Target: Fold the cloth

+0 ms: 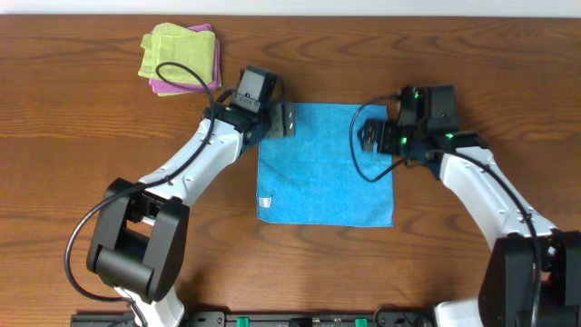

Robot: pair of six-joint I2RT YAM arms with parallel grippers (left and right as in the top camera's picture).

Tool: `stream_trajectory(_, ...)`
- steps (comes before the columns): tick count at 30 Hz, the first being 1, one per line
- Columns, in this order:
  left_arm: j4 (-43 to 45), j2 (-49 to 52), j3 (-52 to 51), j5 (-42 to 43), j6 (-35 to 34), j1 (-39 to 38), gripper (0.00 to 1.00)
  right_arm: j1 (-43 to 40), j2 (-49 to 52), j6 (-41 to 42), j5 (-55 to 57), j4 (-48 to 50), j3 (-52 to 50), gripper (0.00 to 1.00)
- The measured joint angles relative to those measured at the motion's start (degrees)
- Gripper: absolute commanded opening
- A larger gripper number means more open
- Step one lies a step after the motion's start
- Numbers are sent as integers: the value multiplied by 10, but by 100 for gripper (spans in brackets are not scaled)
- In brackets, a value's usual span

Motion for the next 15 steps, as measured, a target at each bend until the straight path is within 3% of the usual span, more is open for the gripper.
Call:
stream_trajectory(6,-203,-28,-5,7,32,0,95,8,-9,5,-4,-129,-2,99)
stream_trajectory(15,-305,-119,-14,4,43,-11,95,8,-172,5,-23,-155,-94,99)
